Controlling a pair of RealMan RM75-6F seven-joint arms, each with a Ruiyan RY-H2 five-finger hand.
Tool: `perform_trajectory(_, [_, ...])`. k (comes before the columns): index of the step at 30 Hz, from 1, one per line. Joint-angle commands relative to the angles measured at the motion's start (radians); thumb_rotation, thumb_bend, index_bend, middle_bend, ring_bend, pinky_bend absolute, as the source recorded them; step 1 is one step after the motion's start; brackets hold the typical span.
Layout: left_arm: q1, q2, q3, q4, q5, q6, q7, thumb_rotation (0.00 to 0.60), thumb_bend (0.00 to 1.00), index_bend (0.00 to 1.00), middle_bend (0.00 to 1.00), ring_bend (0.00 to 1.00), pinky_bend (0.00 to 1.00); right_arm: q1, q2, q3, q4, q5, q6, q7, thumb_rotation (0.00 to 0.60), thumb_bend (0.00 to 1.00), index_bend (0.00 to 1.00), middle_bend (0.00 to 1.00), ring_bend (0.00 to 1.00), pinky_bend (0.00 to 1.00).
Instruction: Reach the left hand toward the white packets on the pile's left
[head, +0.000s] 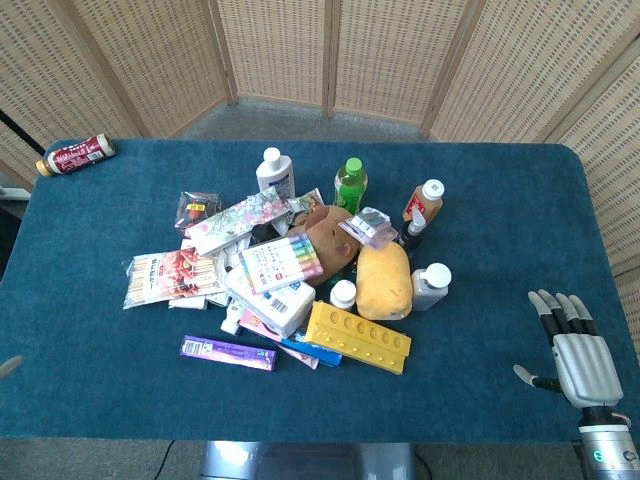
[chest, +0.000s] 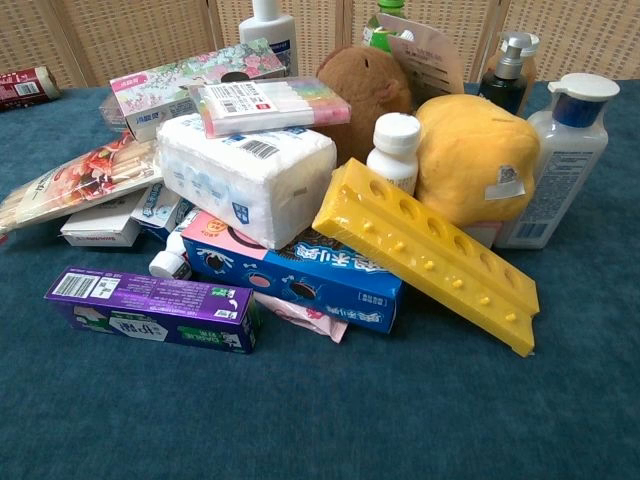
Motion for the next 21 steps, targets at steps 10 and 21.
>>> perform_trajectory(10, [-0.084,-0.044,-0.038,0.053,-0.124,-0.164,-0.008,0.6,0.0,0.0,0.0,0.0,0.0,0.007,-0.016,-0.003,0.014,0.02,-0.025,-0.019,0.544,0.0,0.0,0.0,0.0,0.0])
perform_trajectory(21, [-0.329,-0.177,-0.124,0.11,-0.407,-0.514,0.196,0.6,0.0,0.0,0.0,0.0,0.0,0.009,-0.018,0.007,0.022,0.052,-0.034,-0.019,0.542,0.0,0.0,0.0,0.0,0.0])
